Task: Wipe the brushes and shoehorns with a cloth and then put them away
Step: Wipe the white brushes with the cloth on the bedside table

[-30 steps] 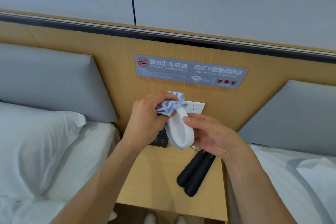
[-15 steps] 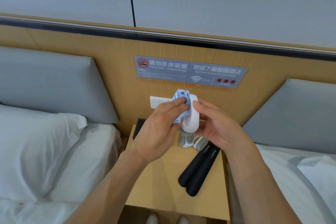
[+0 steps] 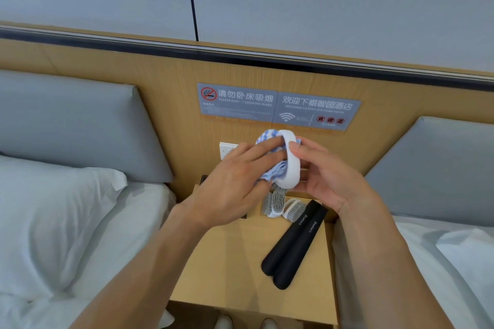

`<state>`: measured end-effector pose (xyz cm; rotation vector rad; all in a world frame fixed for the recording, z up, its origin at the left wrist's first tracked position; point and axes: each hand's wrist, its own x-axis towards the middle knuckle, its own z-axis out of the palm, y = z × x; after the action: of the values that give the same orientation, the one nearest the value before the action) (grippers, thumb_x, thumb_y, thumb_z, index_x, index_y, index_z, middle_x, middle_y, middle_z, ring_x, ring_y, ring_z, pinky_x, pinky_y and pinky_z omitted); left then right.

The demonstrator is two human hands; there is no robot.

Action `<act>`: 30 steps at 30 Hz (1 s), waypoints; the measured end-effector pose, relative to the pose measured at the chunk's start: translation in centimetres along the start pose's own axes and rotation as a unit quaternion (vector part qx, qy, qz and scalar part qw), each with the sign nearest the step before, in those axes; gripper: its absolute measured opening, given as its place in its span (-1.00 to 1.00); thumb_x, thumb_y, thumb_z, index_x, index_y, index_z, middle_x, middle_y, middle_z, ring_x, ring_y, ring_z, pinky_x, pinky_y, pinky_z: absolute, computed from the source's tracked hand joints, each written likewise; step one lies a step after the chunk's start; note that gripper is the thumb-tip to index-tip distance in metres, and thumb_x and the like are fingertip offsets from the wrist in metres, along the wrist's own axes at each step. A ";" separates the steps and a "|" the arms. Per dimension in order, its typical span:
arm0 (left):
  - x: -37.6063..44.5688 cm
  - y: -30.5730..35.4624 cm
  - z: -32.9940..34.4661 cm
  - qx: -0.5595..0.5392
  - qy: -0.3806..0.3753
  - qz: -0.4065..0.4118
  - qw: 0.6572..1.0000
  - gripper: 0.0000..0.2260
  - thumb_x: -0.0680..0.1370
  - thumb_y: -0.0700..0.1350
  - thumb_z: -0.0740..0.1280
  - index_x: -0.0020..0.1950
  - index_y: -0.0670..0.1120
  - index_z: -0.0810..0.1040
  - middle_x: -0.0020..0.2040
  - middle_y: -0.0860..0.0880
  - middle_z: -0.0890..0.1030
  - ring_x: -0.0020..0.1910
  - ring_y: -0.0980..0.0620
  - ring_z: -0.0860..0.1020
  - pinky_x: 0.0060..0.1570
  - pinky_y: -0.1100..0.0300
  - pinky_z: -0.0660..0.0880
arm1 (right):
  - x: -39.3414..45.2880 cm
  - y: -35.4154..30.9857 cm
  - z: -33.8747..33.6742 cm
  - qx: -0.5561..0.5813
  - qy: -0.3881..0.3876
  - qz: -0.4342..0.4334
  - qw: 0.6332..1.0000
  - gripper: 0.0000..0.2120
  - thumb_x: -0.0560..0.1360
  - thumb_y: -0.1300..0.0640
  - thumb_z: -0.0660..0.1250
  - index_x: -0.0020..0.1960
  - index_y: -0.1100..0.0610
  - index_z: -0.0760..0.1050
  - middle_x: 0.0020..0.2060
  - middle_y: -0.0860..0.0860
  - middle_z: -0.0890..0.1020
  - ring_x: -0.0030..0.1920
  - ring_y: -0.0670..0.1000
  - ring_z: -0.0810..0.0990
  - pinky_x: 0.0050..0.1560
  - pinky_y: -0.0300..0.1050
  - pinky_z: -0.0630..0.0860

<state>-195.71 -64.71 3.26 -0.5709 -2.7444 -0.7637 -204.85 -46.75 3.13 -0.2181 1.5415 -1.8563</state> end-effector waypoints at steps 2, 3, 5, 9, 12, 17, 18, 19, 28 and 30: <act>0.0 0.4 0.3 -0.042 -0.004 -0.004 0.999 -0.54 0.53 -0.28 0.19 0.44 -0.07 0.42 0.51 0.05 0.31 0.22 0.03 0.41 0.24 0.07 0.36 | 0.1 0.1 0.1 -0.003 0.015 0.000 1.000 -0.54 0.39 -0.03 0.45 0.26 0.09 0.60 -0.01 0.16 0.67 -0.10 0.11 0.68 -0.04 0.10 0.66; 0.1 0.6 0.4 -0.060 -0.002 -0.004 0.998 -0.56 0.52 -0.28 0.18 0.40 -0.08 0.45 0.47 0.06 0.34 0.21 0.02 0.43 0.21 0.06 0.38 | 0.2 0.3 0.2 0.004 0.027 0.004 1.000 -0.53 0.38 -0.04 0.46 0.25 0.11 0.60 -0.02 0.16 0.68 -0.11 0.11 0.68 -0.04 0.10 0.66; 0.1 1.0 0.7 -0.087 0.002 -0.004 0.996 -0.60 0.49 -0.28 0.17 0.30 -0.11 0.51 0.39 0.06 0.41 0.19 0.00 0.46 0.15 0.03 0.43 | 0.3 0.6 0.4 0.017 0.056 0.011 0.998 -0.54 0.36 -0.05 0.47 0.22 0.11 0.62 -0.07 0.15 0.68 -0.14 0.11 0.68 -0.03 0.11 0.65; -0.8 1.2 1.0 -0.169 -0.008 -0.038 0.985 -0.61 0.52 -0.24 0.25 0.35 -0.09 0.50 0.39 0.11 0.42 0.33 0.09 0.44 0.27 0.13 0.42 | 0.4 1.2 0.8 0.027 0.085 0.015 0.996 -0.68 0.47 -0.02 0.45 0.15 0.12 0.63 -0.15 0.10 0.68 -0.24 0.07 0.68 -0.15 0.01 0.65; -1.6 0.4 0.8 -0.306 -0.023 -0.102 0.946 -0.57 0.55 -0.23 0.17 0.43 -0.09 0.46 0.47 0.15 0.39 0.48 0.22 0.28 0.46 0.19 0.24 | 0.2 1.4 0.9 0.045 0.085 0.012 0.995 -0.62 0.35 -0.07 0.49 0.08 0.12 0.63 -0.22 0.07 0.68 -0.31 0.02 0.67 -0.31 -0.11 0.60; -1.8 -0.5 1.1 -0.348 0.003 -0.112 0.931 -0.66 0.61 -0.31 0.27 0.39 -0.16 0.50 0.45 0.08 0.44 0.46 0.18 0.34 0.42 0.14 0.34 | 0.3 1.3 1.1 0.053 0.086 0.012 0.995 -0.74 0.45 -0.03 0.46 0.05 0.09 0.63 -0.23 0.05 0.70 -0.31 0.00 0.68 -0.33 -0.14 0.60; -1.7 -0.4 1.3 -0.338 0.025 -0.111 0.934 -0.65 0.58 -0.31 0.33 0.37 -0.16 0.52 0.43 0.08 0.46 0.44 0.16 0.38 0.37 0.12 0.42 | 0.4 1.2 1.2 0.055 0.090 0.011 0.994 -0.75 0.47 -0.03 0.45 0.07 0.10 0.63 -0.19 0.06 0.70 -0.28 0.02 0.68 -0.26 -0.10 0.62; -1.6 -0.3 1.7 -0.318 0.057 -0.112 0.940 -0.63 0.53 -0.30 0.40 0.34 -0.16 0.54 0.41 0.08 0.48 0.41 0.15 0.42 0.29 0.10 0.48 | 0.4 1.1 1.3 0.056 0.094 0.009 0.994 -0.74 0.48 -0.03 0.45 0.09 0.10 0.62 -0.17 0.07 0.71 -0.25 0.03 0.69 -0.21 -0.07 0.63; -0.7 0.0 2.8 -0.210 0.202 -0.113 0.950 -0.73 0.40 -0.26 0.53 0.08 -0.11 0.69 0.14 0.11 0.63 0.14 0.14 0.59 0.05 0.33 0.50 | -0.1 0.9 3.2 0.065 0.111 -0.031 0.991 -0.63 0.47 0.06 0.47 0.23 0.14 0.58 0.01 0.15 0.73 -0.11 0.10 0.72 -0.11 0.02 0.66; -0.5 -0.2 2.1 -0.218 0.185 -0.119 0.951 -0.79 0.42 -0.21 0.52 0.04 -0.09 0.69 0.10 0.14 0.64 0.08 0.13 0.61 -0.02 0.34 0.50 | -0.2 1.0 3.4 0.042 0.119 -0.049 0.991 -0.60 0.45 0.07 0.50 0.26 0.06 0.55 0.02 0.13 0.73 -0.07 0.12 0.73 -0.05 0.06 0.66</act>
<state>-195.64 -63.90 1.28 -0.1425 -2.3234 -1.3955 -202.46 -49.34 3.23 -0.0345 1.6307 -2.0816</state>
